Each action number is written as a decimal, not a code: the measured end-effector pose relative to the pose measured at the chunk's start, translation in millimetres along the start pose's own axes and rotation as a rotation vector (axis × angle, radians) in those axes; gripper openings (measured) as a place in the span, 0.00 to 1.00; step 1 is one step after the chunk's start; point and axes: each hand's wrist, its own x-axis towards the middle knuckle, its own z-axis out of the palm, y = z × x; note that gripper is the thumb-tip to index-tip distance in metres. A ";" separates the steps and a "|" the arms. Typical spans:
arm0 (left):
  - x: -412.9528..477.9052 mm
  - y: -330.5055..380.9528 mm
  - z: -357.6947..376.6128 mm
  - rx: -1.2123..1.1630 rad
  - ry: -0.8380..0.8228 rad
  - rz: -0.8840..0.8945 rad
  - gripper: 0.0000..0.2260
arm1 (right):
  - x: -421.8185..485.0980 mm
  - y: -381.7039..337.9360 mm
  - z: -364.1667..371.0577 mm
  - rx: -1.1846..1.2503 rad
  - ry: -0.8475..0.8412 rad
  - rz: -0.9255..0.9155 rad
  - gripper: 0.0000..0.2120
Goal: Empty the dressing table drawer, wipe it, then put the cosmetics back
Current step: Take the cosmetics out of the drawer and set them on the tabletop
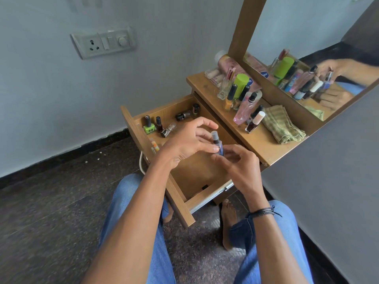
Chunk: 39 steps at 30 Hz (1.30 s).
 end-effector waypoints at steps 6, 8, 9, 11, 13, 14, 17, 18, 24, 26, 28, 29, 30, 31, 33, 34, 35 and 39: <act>2.4 0.0 -1.7 -0.069 0.054 0.077 0.18 | 6.1 -2.9 -19.4 0.024 0.340 0.016 0.11; 6.3 -7.1 -4.8 0.064 0.157 0.038 0.14 | 9.5 -5.1 -26.7 0.011 0.444 0.062 0.09; 8.9 -11.9 -7.0 0.198 0.223 0.013 0.13 | 12.4 -4.8 -29.8 -0.019 0.482 0.094 0.08; 11.8 -23.5 -13.1 0.519 0.331 -0.044 0.11 | 19.7 -1.5 -33.9 -0.089 0.521 0.141 0.08; 10.9 -33.4 -19.6 0.737 0.390 -0.092 0.11 | 27.2 1.5 -35.8 -0.139 0.543 0.156 0.09; 10.0 -37.1 -22.7 0.790 0.409 -0.101 0.11 | 31.1 3.0 -35.8 -0.161 0.551 0.159 0.10; 9.3 -41.7 -28.8 0.817 0.432 -0.106 0.11 | 41.9 4.6 -34.0 -0.180 0.555 0.179 0.12; 9.9 -41.9 -29.6 0.804 0.426 -0.110 0.11 | 45.0 4.3 -33.5 -0.183 0.551 0.185 0.13; 12.5 -42.8 -27.8 0.820 0.392 -0.170 0.13 | 57.0 2.7 -34.8 -0.199 0.539 0.193 0.16; 13.8 -46.3 -27.5 0.886 0.411 -0.177 0.14 | 57.5 3.5 -35.1 -0.202 0.535 0.199 0.17; 15.1 -50.8 -26.6 0.979 0.418 -0.189 0.15 | 55.2 3.4 -34.1 -0.214 0.528 0.186 0.17; 15.9 -52.8 -25.9 1.018 0.413 -0.201 0.15 | 54.1 2.9 -33.5 -0.220 0.526 0.177 0.16; 16.6 -54.3 -25.3 1.046 0.404 -0.215 0.16 | 53.3 2.4 -33.1 -0.224 0.526 0.170 0.16; 17.4 -55.4 -24.6 1.065 0.395 -0.229 0.16 | 53.0 1.8 -32.9 -0.227 0.523 0.167 0.16; 18.0 -56.4 -23.5 1.090 0.389 -0.246 0.17 | 52.3 1.4 -32.0 -0.238 0.517 0.169 0.16; 17.9 -56.8 -22.8 1.099 0.392 -0.249 0.18 | 50.6 2.0 -30.9 -0.241 0.527 0.172 0.17; 18.0 -57.4 -21.9 1.110 0.393 -0.250 0.19 | 47.1 2.8 -29.1 -0.228 0.551 0.174 0.17; 18.6 -57.9 -17.2 1.186 0.334 -0.303 0.22 | 25.1 1.5 -16.6 -0.096 0.759 -0.013 0.06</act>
